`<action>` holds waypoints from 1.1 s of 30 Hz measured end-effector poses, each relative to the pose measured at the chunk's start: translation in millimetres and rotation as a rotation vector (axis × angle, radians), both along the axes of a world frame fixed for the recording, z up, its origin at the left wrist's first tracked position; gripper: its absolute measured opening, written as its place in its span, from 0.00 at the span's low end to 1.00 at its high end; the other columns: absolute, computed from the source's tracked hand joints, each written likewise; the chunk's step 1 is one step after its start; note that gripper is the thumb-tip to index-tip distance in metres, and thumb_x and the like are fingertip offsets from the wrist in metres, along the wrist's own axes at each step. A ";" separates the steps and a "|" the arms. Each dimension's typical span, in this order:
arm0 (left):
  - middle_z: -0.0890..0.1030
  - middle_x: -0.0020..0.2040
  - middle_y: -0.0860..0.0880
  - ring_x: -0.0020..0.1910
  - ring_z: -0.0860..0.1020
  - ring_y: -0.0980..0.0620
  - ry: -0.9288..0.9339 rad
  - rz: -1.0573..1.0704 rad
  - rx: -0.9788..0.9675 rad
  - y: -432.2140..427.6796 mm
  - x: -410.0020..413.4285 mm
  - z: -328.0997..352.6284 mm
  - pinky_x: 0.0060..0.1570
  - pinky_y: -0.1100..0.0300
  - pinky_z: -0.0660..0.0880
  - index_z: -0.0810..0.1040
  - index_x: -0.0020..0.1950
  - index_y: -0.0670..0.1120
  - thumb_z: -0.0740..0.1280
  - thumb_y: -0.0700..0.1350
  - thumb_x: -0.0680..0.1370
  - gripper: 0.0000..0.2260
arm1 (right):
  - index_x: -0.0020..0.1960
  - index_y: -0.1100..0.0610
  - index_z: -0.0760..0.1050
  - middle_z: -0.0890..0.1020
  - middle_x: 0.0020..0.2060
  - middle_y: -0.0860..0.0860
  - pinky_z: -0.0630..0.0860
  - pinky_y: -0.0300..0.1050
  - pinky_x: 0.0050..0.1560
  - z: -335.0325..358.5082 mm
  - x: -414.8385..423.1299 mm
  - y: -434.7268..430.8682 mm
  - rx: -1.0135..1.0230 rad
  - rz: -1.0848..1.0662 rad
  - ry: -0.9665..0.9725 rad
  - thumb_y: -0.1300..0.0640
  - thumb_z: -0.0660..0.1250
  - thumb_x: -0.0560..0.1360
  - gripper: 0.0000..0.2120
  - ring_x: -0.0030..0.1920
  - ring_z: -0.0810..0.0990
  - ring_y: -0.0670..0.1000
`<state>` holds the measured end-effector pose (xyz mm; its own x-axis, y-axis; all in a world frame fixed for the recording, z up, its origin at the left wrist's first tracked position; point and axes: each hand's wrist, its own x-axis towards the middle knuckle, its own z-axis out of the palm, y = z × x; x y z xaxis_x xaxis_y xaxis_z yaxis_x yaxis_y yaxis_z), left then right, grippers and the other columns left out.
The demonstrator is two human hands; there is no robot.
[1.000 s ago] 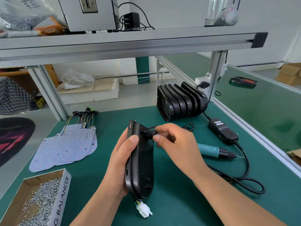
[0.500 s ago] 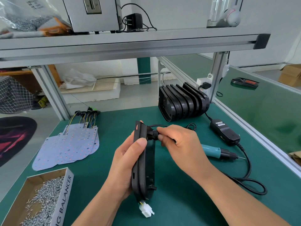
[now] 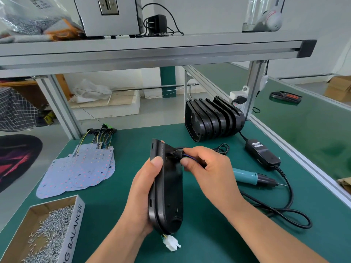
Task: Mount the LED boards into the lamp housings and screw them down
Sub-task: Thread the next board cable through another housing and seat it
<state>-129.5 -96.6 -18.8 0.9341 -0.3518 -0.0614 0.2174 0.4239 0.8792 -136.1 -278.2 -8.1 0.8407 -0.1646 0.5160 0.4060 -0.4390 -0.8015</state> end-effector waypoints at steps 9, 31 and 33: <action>0.81 0.55 0.39 0.51 0.75 0.42 -0.040 0.001 0.032 2.2 -1.5 4.5 0.45 0.50 0.75 0.81 0.68 0.43 0.79 0.69 0.69 0.38 | 0.56 0.49 0.85 0.83 0.41 0.42 0.77 0.44 0.48 0.4 5.1 -2.3 -0.081 0.032 0.008 0.56 0.76 0.78 0.07 0.44 0.82 0.48; 0.81 0.68 0.59 0.66 0.79 0.60 -0.274 0.171 0.450 16.5 1.0 24.7 0.67 0.54 0.75 0.78 0.72 0.67 0.75 0.70 0.68 0.32 | 0.53 0.49 0.84 0.81 0.43 0.44 0.72 0.46 0.51 -9.4 7.3 1.3 -0.357 0.085 0.043 0.57 0.70 0.81 0.05 0.48 0.76 0.50; 0.73 0.77 0.60 0.77 0.70 0.61 -0.270 0.262 0.628 14.1 2.0 23.2 0.78 0.48 0.68 0.75 0.73 0.71 0.72 0.78 0.65 0.37 | 0.56 0.52 0.86 0.80 0.47 0.47 0.71 0.49 0.54 -17.4 14.9 5.3 -0.593 0.060 0.005 0.61 0.70 0.81 0.08 0.52 0.73 0.55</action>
<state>-127.5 -82.5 4.3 0.9939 -0.0888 0.0661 -0.0805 -0.1693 0.9823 -121.2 -273.0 -25.6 0.8424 0.1983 0.5011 0.4406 -0.7888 -0.4286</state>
